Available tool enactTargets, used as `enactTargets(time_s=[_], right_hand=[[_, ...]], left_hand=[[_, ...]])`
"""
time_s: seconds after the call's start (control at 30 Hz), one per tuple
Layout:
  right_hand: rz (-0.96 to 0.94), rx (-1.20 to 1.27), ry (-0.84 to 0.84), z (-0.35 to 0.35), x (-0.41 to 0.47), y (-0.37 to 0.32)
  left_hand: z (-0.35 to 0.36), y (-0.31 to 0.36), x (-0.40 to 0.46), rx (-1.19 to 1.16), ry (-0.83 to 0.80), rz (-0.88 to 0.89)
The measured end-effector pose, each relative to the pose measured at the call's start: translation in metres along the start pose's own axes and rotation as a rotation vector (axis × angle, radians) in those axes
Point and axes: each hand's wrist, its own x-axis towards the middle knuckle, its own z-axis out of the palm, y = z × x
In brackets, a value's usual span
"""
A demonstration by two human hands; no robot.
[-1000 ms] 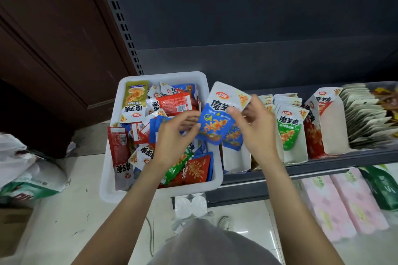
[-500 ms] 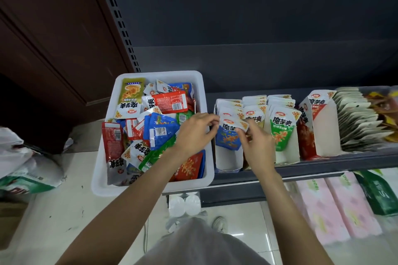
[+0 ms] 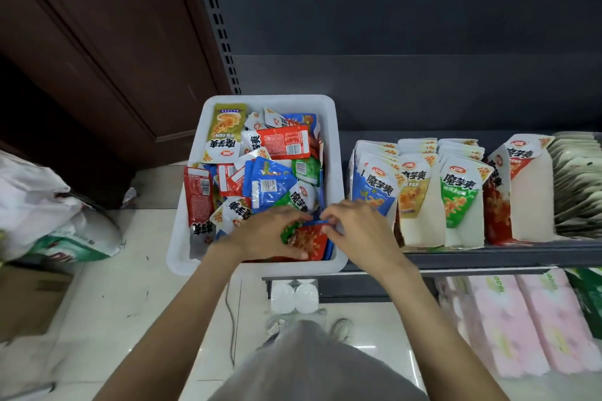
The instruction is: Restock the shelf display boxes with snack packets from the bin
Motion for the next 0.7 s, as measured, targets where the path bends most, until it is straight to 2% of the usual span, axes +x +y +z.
enactTargets(time_s=[0.17, 0.43, 0.53, 0.7], right_hand=[[0.085, 0.055, 0.015, 0.004, 0.002, -0.004], [0.119, 0.134, 0.072, 0.012, 0.0, -0.003], [0.156, 0.282, 0.195, 0.012, -0.003, -0.002], [0.337, 0.504, 0.405, -0.002, -0.007, -0.009]], left_hand=[[-0.001, 0.005, 0.016, -0.013, -0.071, 0.045], [-0.005, -0.001, 0.03, -0.026, -0.035, 0.078], [-0.007, -0.009, 0.032, -0.153, 0.073, 0.092], [-0.019, -0.009, 0.031, -0.531, 0.02, 0.088]])
